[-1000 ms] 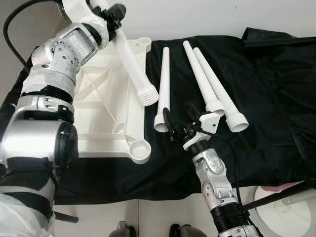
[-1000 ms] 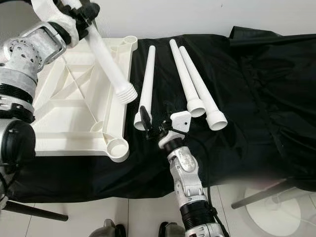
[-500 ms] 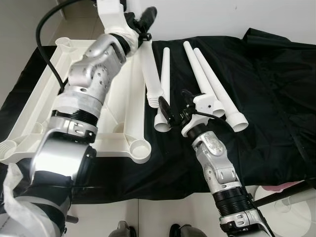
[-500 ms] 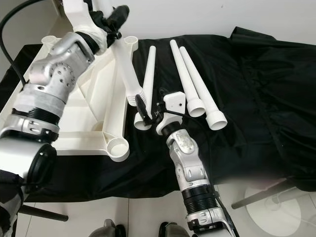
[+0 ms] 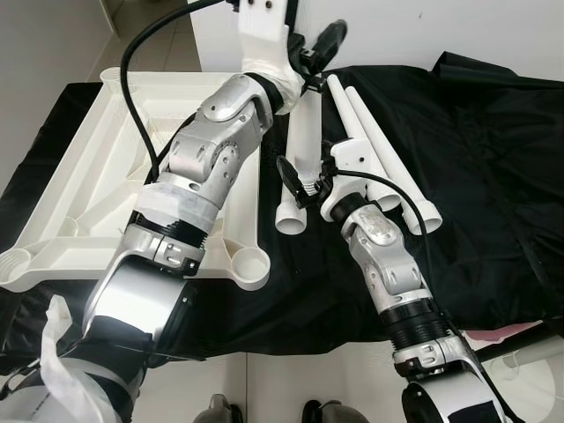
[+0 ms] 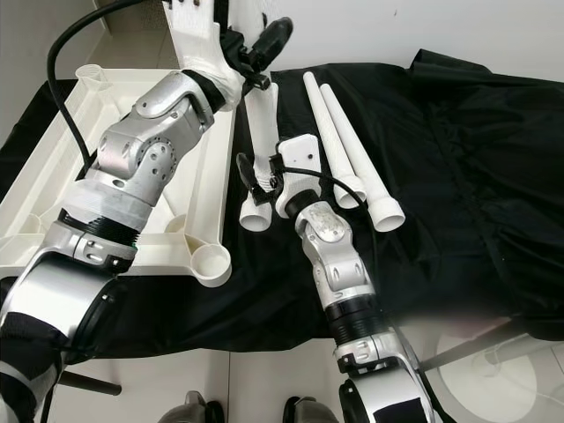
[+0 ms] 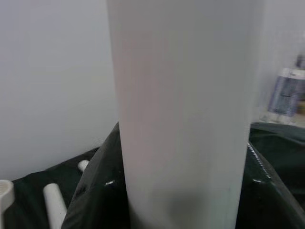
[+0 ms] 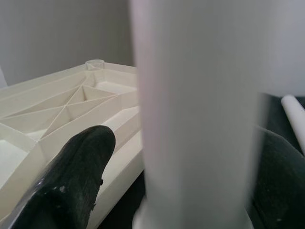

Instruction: Building children table

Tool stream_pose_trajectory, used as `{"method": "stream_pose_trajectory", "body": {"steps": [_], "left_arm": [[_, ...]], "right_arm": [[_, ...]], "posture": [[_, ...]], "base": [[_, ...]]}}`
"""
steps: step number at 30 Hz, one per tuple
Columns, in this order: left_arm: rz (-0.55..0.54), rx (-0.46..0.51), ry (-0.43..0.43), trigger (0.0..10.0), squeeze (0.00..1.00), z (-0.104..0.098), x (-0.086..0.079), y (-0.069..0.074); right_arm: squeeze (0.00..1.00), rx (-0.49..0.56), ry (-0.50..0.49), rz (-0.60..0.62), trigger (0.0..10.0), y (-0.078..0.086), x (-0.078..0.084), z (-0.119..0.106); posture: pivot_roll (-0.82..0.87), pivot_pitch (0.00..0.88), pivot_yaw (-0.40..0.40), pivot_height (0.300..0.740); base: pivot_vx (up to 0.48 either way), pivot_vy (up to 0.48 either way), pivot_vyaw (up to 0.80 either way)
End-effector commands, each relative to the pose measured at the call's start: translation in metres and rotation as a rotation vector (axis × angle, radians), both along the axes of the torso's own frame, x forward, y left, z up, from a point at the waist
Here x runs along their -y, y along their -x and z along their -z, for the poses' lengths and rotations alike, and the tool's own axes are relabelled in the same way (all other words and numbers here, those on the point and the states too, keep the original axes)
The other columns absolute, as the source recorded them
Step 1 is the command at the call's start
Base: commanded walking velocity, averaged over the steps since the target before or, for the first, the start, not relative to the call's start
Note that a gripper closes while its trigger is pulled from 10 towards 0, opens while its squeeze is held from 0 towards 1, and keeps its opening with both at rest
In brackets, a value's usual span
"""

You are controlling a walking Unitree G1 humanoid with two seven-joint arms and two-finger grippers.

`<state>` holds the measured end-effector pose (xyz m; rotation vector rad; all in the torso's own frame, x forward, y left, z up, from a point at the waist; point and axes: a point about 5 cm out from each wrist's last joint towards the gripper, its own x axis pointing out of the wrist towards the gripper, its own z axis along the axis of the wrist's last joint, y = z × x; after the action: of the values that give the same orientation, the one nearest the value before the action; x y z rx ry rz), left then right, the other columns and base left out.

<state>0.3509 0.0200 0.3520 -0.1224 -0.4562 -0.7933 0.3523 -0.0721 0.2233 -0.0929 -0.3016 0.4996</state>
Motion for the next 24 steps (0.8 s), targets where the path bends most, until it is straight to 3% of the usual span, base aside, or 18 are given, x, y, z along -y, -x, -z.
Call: {"method": "stream_pose_trajectory", "body": {"steps": [1, 12, 13, 15, 16, 24], "left_arm": [[0.115, 0.068, -0.05, 10.0, 0.0, -0.003, 0.006, 0.009], [0.128, 0.1, -0.064, 10.0, 0.0, -0.004, 0.015, 0.016], [0.127, 0.101, -0.065, 10.0, 0.0, -0.004, 0.015, 0.016], [0.127, 0.103, -0.065, 10.0, 0.0, -0.004, 0.015, 0.016], [0.129, 0.105, -0.067, 10.0, 0.0, -0.004, 0.015, 0.016], [0.137, 0.117, -0.08, 10.0, 0.0, -0.004, 0.017, 0.017]], "right_arm": [[0.0, -0.026, 0.03, -0.011, 10.0, -0.001, -0.004, 0.005], [0.0, -0.01, 0.075, 0.013, 10.0, -0.013, -0.007, -0.008], [0.0, -0.011, 0.078, 0.013, 5.2, -0.014, -0.007, -0.008], [0.0, -0.013, 0.078, 0.016, 5.2, -0.015, -0.007, -0.008], [0.0, -0.022, 0.08, 0.015, 0.0, -0.015, -0.007, -0.006], [0.0, -0.049, 0.08, -0.001, 0.0, -0.013, -0.009, 0.001]], "posture": [[-0.04, 0.085, 0.011, 0.74], [-0.04, 0.078, 0.007, 0.74], [-0.04, 0.078, 0.007, 0.74], [-0.04, 0.075, 0.007, 0.74], [-0.04, 0.073, 0.006, 0.74], [-0.05, 0.067, 0.012, 0.74]], "base": [[0.0, 0.0, 0.0], [0.0, 0.0, 0.0], [0.0, 0.0, 0.0], [0.0, 0.0, 0.0], [0.0, 0.0, 0.0], [0.0, 0.0, 0.0]]}}
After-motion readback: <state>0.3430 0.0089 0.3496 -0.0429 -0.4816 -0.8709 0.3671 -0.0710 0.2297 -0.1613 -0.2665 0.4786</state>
